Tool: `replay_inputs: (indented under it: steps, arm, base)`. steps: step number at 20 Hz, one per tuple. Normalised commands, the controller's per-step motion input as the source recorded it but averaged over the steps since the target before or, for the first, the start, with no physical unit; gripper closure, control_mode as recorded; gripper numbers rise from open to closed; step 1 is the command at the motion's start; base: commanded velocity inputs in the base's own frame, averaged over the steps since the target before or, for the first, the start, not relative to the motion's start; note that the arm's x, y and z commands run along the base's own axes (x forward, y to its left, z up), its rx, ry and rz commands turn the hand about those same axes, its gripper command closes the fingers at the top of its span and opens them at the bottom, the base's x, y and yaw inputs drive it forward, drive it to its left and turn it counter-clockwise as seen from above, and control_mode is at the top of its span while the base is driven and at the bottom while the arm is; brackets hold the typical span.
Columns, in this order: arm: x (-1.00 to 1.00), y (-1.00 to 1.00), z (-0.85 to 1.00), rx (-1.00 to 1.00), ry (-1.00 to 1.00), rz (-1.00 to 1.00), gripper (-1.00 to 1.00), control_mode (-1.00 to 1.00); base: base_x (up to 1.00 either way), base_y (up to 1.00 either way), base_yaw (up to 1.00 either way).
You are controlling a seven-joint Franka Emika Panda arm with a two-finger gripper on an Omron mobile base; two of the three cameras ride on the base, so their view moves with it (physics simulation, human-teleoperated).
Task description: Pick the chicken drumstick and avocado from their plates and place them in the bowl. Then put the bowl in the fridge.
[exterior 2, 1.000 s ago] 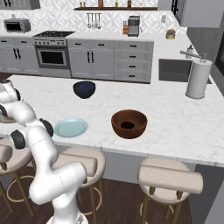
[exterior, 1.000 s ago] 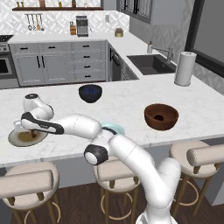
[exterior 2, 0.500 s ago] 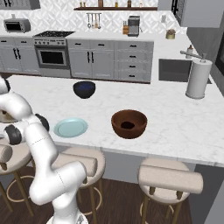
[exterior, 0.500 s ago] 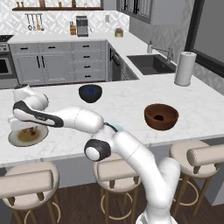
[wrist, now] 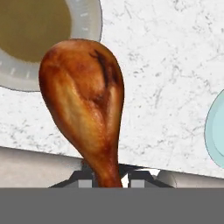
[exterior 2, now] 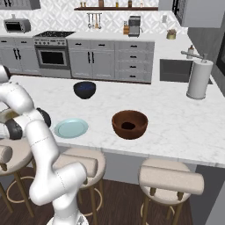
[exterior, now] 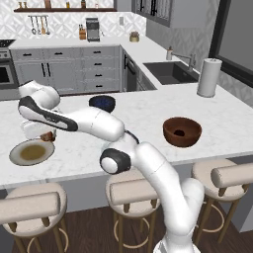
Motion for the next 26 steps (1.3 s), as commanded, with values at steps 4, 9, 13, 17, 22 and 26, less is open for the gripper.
replay_inputs:
  steps: [4, 9, 13, 17, 22, 26]
  arm:
    - [-0.29, -1.00, 0.00, 0.00, -0.16, 0.00, 1.00, -1.00]
    - [-0.54, -1.00, -0.13, 0.00, -0.31, 0.04, 1.00, -1.00]
    - [-0.62, -1.00, -0.37, 0.02, -0.39, 0.06, 1.00, -1.00]
    - [-0.38, -1.00, -0.34, 0.09, -0.35, 0.06, 1.00, -1.00]
    - [-0.20, -1.00, -0.10, 0.16, -0.26, 0.06, 1.00, -1.00]
    - [0.18, -1.00, 0.21, 0.18, -0.01, -0.01, 1.00, -1.00]
  base:
    - [0.00, 0.00, 0.00]
    - [0.00, 0.00, 0.00]
    - [0.00, 0.00, 0.00]
    - [0.00, 0.00, 0.00]
    - [0.00, 0.00, 0.00]
    - [0.00, 0.00, 0.00]
